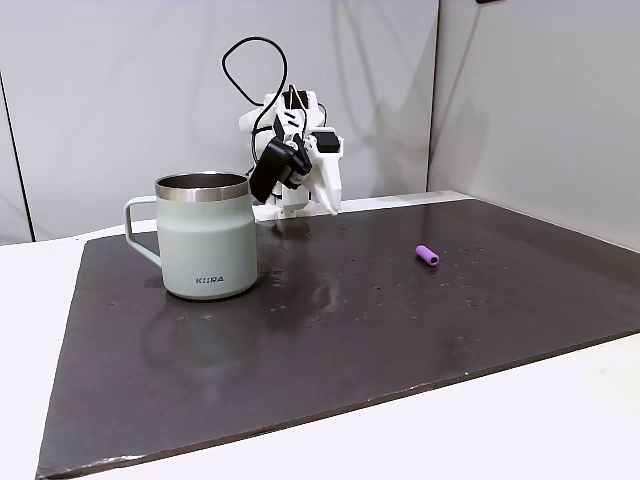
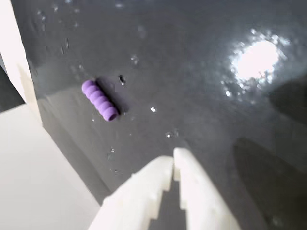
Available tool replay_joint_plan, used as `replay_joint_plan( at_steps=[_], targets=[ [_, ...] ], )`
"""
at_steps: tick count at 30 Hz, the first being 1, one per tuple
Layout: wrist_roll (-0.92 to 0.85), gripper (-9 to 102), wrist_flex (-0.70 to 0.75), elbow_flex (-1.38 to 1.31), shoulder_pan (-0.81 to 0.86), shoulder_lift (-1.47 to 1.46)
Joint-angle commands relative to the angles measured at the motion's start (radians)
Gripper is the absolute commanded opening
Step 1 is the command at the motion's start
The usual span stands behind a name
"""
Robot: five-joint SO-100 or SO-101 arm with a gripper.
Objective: Grasp a pengrip and put it in the cup.
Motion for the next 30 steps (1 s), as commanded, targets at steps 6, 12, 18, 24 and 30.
replay_joint_plan(
  at_steps=[6,12,18,24,30],
  targets=[
    [-0.281,0,-0.043,-0.164,-0.071,-0.137],
    [-0.278,0,-0.081,-0.440,-0.101,-0.649],
    [-0.212,0,-0.067,-0.707,-0.129,-1.012],
    [-0.103,0,-0.129,-0.847,-0.137,-1.239],
    [-0.058,0,-0.143,-0.959,-0.155,-1.411]
  ],
)
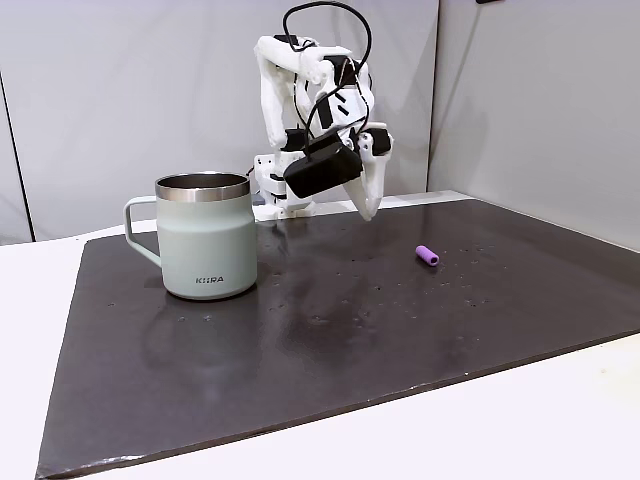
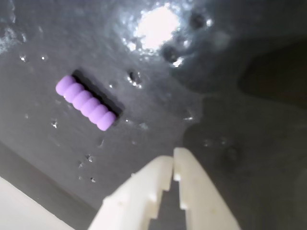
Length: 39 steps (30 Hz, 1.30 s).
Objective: Grasp a pengrip and put it in the cup.
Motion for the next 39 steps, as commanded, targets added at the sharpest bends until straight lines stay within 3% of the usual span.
replay_joint_plan(
  at_steps=[1,11,21,30,39],
  targets=[
    [0.018,0,-0.037,-0.109,-0.009,-0.063],
    [-0.031,0,-0.097,-0.222,0.025,-0.229],
    [-0.273,1,-0.089,-0.354,0.043,-0.333],
    [-0.469,23,-0.107,-0.494,0.023,-0.411],
    [-0.620,28,-0.092,-0.497,-0.044,-0.512]
  ],
)
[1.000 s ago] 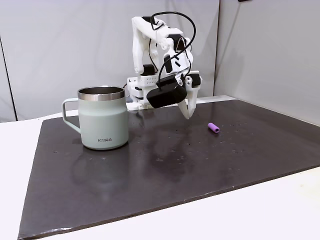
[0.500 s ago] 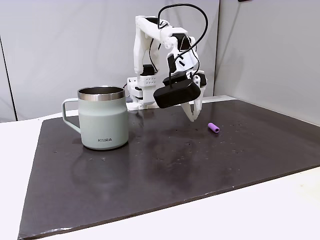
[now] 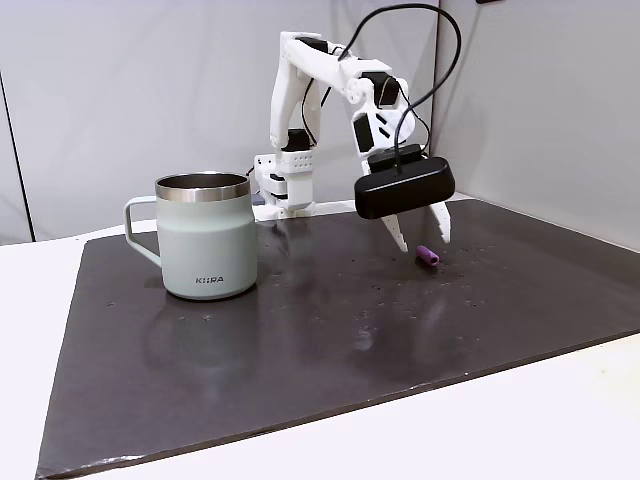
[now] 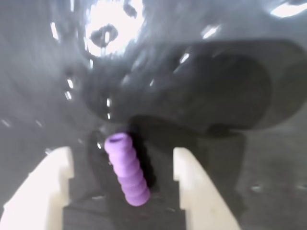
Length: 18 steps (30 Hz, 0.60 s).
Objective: Grasp a pengrip and put it in the cup.
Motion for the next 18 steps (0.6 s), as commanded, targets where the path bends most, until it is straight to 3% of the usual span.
replay_joint_plan(
  at_steps=[1,9,18],
  targets=[
    [-0.034,28,-0.018,-0.049,-0.020,-0.011],
    [-0.060,27,-0.060,-0.002,-0.069,-0.078],
    [-0.087,12,-0.041,0.043,-0.126,-0.104]
  ],
)
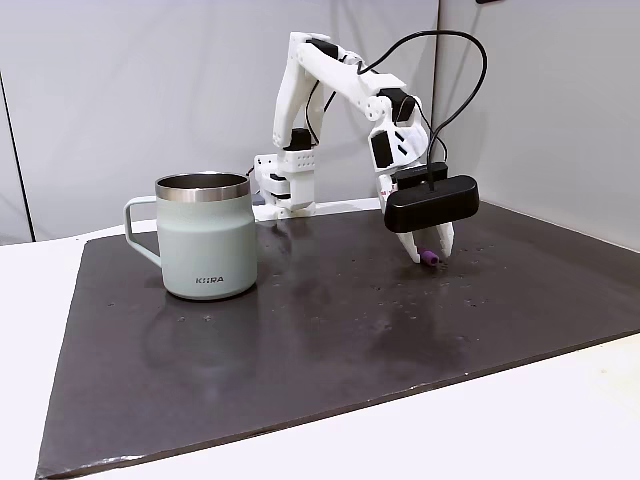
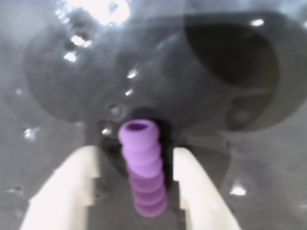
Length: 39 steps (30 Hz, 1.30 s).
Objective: Grasp a pengrip and put it in the cup.
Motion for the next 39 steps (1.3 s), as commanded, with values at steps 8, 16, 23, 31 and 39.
replay_joint_plan(
  at_steps=[8,16,23,31,39],
  targets=[
    [-0.060,0,0.041,0.020,-0.034,-0.008],
    [0.084,0,0.350,-0.239,0.032,0.086],
    [0.091,0,0.718,-0.436,0.146,0.218],
    [0.103,0,0.971,-0.479,0.314,0.407],
    [-0.002,0,1.022,-0.557,0.561,0.479]
  ],
)
